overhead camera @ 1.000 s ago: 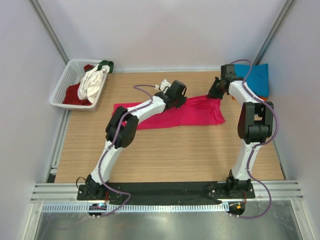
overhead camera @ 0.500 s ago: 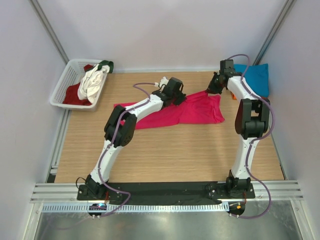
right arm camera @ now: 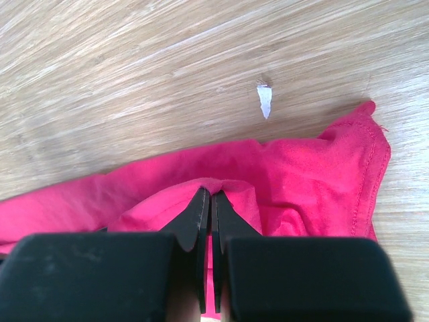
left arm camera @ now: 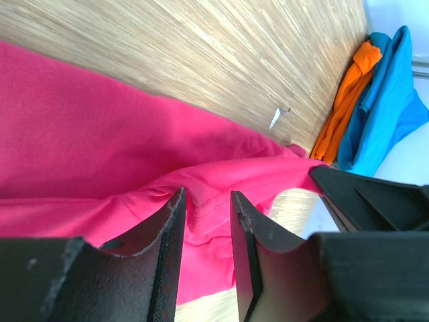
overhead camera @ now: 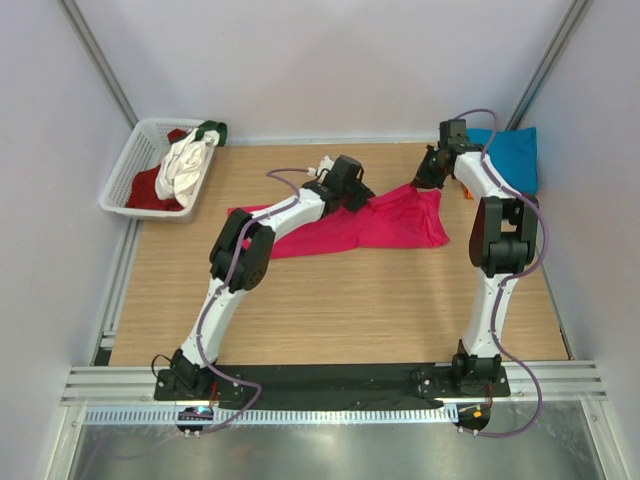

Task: Fold and stack the t-shirts
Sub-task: Fold the tshirt

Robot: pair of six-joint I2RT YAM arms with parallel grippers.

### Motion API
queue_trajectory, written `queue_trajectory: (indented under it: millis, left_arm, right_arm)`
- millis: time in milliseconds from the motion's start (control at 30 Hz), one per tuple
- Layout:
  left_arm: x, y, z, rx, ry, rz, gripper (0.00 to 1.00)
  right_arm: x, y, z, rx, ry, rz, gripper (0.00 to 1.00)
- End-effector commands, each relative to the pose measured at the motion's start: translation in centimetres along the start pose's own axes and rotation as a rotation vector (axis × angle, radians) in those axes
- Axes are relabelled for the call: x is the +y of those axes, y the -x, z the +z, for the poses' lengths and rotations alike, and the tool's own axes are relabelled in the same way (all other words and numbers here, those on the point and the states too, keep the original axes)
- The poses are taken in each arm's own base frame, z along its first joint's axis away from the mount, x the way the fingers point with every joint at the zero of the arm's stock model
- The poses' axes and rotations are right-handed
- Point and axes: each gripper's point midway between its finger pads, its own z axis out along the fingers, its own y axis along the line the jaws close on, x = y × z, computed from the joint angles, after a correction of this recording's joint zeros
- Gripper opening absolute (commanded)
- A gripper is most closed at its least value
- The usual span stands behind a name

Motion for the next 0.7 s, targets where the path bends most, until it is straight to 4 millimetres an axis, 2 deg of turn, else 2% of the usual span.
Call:
queue_trajectory:
  millis: [0, 300, 667]
  left_arm:
    - [-1.9, 0.0, 0.6, 0.012, -0.054, -0.038, 0.34]
    - [-1.8, -1.8, -0.1, 0.034, -0.045, -0.057, 0.34]
    - [-1.1, -2.1, -0.9, 0.043, -0.020, -0.074, 0.30]
  right_arm:
    - [1.0, 1.5, -1.0, -0.045, 0.035, -0.018, 0.01]
    - [1.0, 1.5, -0.8, -0.044, 0.036, -0.015, 0.01]
    - [0.9, 1.7, -0.5, -0.048, 0.035, -0.014, 0.01]
